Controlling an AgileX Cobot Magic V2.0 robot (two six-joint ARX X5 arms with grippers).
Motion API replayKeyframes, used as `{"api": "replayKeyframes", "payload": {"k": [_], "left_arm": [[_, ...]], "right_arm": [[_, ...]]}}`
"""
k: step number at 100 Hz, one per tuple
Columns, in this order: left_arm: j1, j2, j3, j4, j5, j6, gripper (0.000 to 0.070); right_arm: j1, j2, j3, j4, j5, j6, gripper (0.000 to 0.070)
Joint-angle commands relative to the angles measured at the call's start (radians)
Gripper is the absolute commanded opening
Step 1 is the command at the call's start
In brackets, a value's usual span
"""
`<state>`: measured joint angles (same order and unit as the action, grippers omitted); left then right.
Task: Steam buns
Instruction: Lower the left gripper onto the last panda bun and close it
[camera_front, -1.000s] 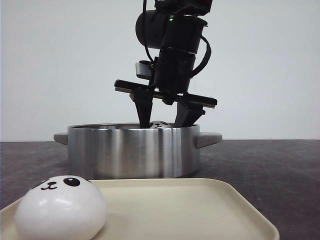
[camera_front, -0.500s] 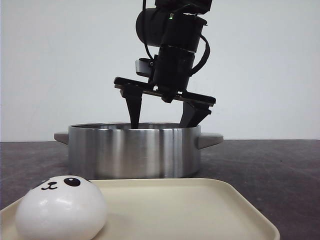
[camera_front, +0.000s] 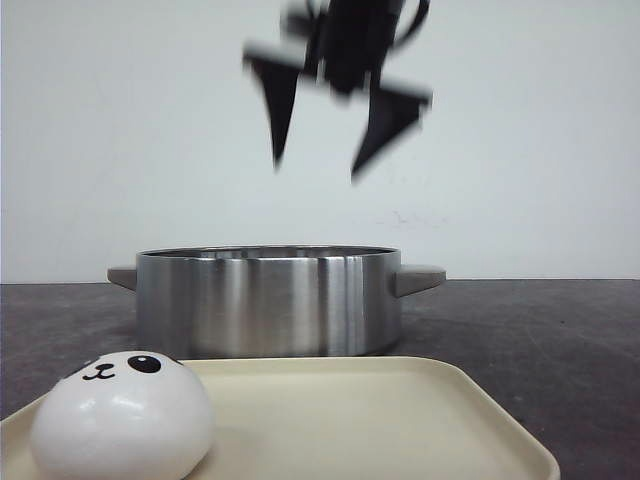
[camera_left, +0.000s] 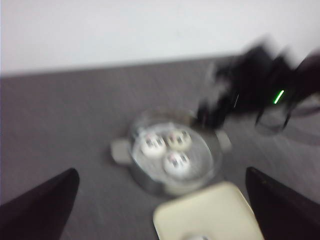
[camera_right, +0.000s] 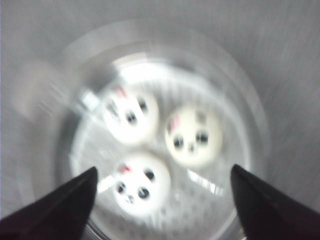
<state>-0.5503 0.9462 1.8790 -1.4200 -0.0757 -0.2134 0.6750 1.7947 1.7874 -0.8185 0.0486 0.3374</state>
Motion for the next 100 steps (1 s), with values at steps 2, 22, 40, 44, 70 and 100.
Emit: {"api": "replayKeyframes", "payload": {"k": [2, 22, 40, 44, 70, 100], "left_arm": [[-0.006, 0.014, -0.064, -0.022, 0.033, -0.04, 0.07], [-0.011, 0.015, -0.352, 0.085, 0.129, -0.071, 0.07], [-0.065, 0.04, -0.599, 0.274, 0.284, -0.178, 0.07], [-0.088, 0.051, -0.643, 0.307, 0.305, -0.204, 0.07], [-0.346, 0.184, -0.889, 0.52, 0.222, -0.332, 0.07], [-0.433, 0.424, -0.901, 0.583, 0.069, -0.35, 0.07]], "right_arm": [[0.016, -0.082, 0.04, 0.011, 0.006, -0.069, 0.0326], [0.051, -0.327, 0.041, 0.029, 0.059, -0.172, 0.0], [0.077, -0.482, 0.041, -0.058, 0.148, -0.217, 0.0], [0.077, -0.505, 0.04, -0.084, 0.159, -0.22, 0.0], [0.077, -0.64, 0.04, -0.208, 0.226, -0.245, 0.0], [0.077, -0.756, 0.04, -0.228, 0.226, -0.245, 0.0]]}}
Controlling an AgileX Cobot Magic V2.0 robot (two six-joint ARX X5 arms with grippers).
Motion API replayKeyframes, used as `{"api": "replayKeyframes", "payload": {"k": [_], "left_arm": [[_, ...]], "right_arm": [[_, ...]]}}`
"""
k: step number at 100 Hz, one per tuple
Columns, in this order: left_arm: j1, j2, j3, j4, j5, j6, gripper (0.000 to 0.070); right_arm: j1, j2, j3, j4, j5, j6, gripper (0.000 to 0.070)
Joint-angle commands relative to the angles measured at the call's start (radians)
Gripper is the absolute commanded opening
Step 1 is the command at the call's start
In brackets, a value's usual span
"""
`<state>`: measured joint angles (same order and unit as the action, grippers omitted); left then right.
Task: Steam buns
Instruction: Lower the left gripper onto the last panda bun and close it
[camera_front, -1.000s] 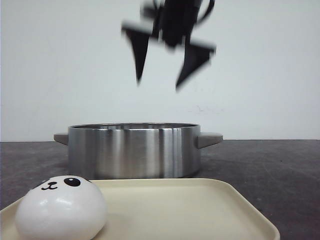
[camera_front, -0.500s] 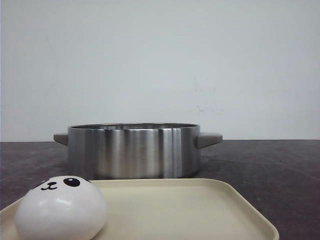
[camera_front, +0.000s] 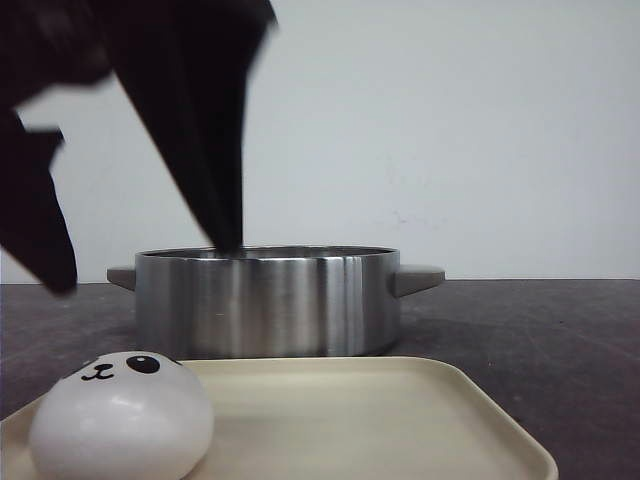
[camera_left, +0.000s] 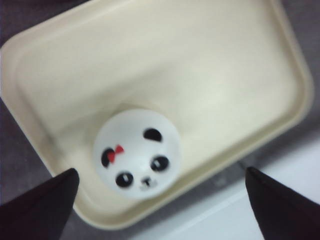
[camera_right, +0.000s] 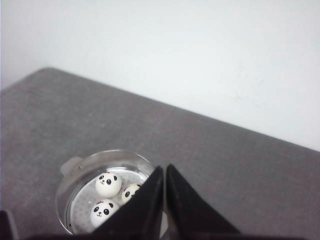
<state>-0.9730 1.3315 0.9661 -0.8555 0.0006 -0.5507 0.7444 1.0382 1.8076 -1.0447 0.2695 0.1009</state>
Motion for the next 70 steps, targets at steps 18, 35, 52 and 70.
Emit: {"api": "replayKeyframes", "payload": {"k": [18, 35, 52, 70], "left_arm": [[-0.008, 0.138, 0.012, 0.034, 0.034, -0.027, 0.07], [-0.008, 0.201, 0.012, 0.039, 0.063, -0.026, 0.07], [-0.008, 0.238, 0.012, 0.053, 0.063, -0.014, 0.0388], [-0.01, 0.24, 0.015, 0.077, 0.063, 0.013, 0.0]], "right_arm": [[0.008, -0.037, 0.019, -0.051, 0.013, -0.008, 0.0], [0.008, -0.067, 0.019, -0.104, 0.027, -0.008, 0.0], [0.008, -0.095, 0.019, -0.115, 0.027, -0.007, 0.0], [0.008, -0.122, 0.019, -0.116, 0.027, -0.004, 0.0]]}}
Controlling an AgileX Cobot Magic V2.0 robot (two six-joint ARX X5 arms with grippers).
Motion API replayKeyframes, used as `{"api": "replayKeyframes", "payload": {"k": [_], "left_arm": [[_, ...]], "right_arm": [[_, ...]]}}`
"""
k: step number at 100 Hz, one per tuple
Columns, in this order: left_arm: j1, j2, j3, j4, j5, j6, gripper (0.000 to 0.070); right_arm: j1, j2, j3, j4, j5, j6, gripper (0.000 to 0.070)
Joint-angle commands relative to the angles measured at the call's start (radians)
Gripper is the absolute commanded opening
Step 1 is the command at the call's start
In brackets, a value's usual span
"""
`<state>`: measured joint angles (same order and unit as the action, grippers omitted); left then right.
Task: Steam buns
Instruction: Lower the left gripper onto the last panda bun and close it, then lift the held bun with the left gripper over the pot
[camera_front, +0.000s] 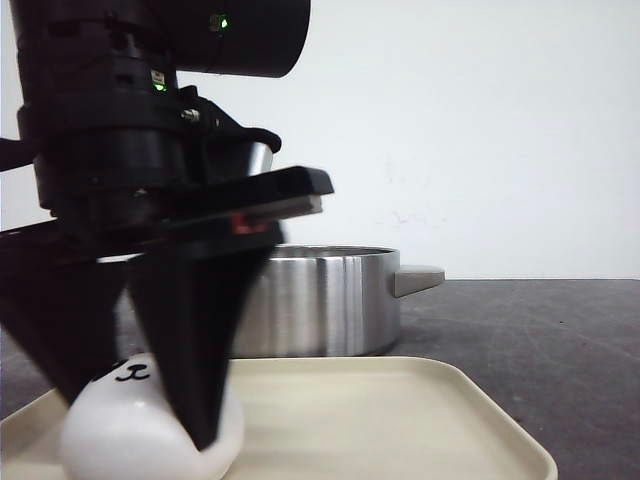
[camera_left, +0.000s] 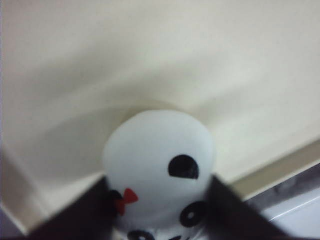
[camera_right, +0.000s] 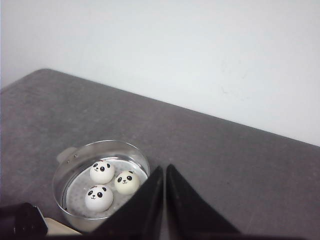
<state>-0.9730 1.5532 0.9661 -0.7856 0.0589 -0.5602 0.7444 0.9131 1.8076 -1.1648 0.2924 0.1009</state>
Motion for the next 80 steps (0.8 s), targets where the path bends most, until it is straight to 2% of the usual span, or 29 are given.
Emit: {"api": "replayKeyframes", "payload": {"k": [1, 16, 32, 44, 55, 80], "left_arm": [[-0.01, 0.018, 0.016, 0.006, 0.005, 0.024, 0.0], [-0.01, -0.015, 0.072, -0.023, 0.005, 0.048, 0.0], [-0.008, -0.065, 0.234, -0.052, -0.022, 0.057, 0.0], [0.018, -0.071, 0.404, -0.084, -0.084, 0.135, 0.0], [0.073, -0.067, 0.522, -0.098, -0.131, 0.207, 0.0], [0.289, -0.031, 0.571, -0.142, -0.11, 0.296, 0.0]], "right_arm": [[0.008, 0.002, 0.019, 0.004, 0.004, -0.004, 0.0], [0.008, -0.009, 0.019, -0.007, 0.005, -0.004, 0.0], [0.008, -0.013, 0.019, -0.02, 0.004, -0.004, 0.0], [0.008, -0.013, 0.019, -0.019, 0.004, -0.003, 0.0], [0.008, -0.013, 0.019, -0.019, 0.004, -0.003, 0.0], [0.008, -0.013, 0.019, -0.018, 0.004, -0.003, 0.0]]}}
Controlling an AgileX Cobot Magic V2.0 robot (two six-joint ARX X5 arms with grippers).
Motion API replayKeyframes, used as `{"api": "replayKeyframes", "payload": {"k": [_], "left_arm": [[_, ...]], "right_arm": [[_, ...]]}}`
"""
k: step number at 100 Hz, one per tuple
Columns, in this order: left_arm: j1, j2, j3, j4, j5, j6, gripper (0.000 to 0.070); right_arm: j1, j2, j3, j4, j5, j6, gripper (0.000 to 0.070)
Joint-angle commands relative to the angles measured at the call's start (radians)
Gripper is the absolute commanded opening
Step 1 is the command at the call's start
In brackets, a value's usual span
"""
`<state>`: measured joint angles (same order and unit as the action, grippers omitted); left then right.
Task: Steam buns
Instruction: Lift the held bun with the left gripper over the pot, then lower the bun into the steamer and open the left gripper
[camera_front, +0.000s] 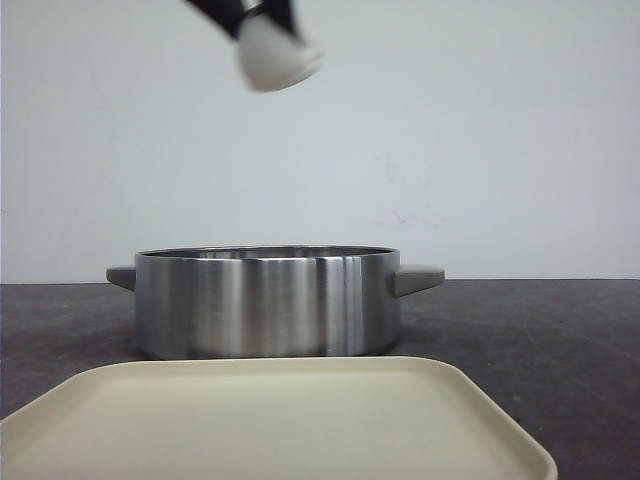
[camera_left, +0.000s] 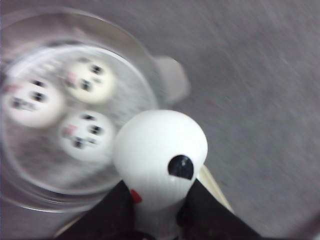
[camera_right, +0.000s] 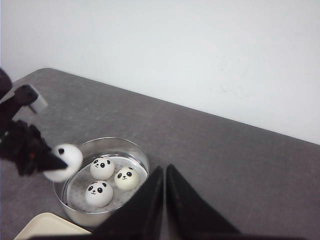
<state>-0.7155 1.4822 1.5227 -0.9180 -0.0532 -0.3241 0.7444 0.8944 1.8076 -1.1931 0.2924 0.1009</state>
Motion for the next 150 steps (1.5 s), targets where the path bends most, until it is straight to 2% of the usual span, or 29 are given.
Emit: {"api": "replayKeyframes", "payload": {"k": [1, 16, 28, 61, 88, 94, 105, 114, 121, 133, 150], "left_arm": [[0.039, 0.044, 0.014, -0.012, 0.002, 0.065, 0.0], [0.135, 0.125, 0.014, -0.042, 0.032, 0.104, 0.0], [0.164, 0.199, 0.015, -0.026, 0.035, 0.116, 0.0], [0.18, 0.396, 0.021, -0.029, 0.026, 0.151, 0.0], [0.18, 0.473, 0.021, -0.017, 0.026, 0.155, 0.0007], [0.18, 0.483, 0.021, -0.022, 0.026, 0.155, 0.0087], [0.179, 0.49, 0.021, -0.023, 0.027, 0.154, 0.0326], [0.171, 0.489, 0.022, -0.007, 0.027, 0.153, 0.0465], [0.171, 0.489, 0.029, -0.009, 0.027, 0.15, 0.0524], [0.165, 0.489, 0.055, -0.013, 0.027, 0.15, 0.0567], [0.159, 0.489, 0.148, -0.042, 0.027, 0.15, 0.0569]], "right_arm": [[0.008, 0.006, 0.019, 0.011, 0.004, -0.003, 0.0], [0.008, 0.006, 0.019, 0.014, 0.004, -0.003, 0.0001], [0.008, 0.006, 0.012, 0.021, 0.004, -0.003, 0.0], [0.008, 0.007, 0.011, 0.008, 0.004, 0.001, 0.0], [0.008, 0.006, 0.011, -0.018, 0.004, 0.008, 0.0], [0.008, 0.006, 0.011, -0.025, 0.004, 0.018, 0.0], [0.008, 0.006, 0.011, -0.029, 0.004, 0.023, 0.0], [0.008, 0.006, 0.011, -0.027, 0.004, 0.023, 0.0], [0.008, 0.006, 0.011, -0.028, 0.004, 0.023, 0.0], [0.008, 0.007, 0.011, -0.027, 0.004, 0.023, 0.0], [0.008, 0.006, 0.011, -0.028, 0.004, 0.023, 0.0]]}}
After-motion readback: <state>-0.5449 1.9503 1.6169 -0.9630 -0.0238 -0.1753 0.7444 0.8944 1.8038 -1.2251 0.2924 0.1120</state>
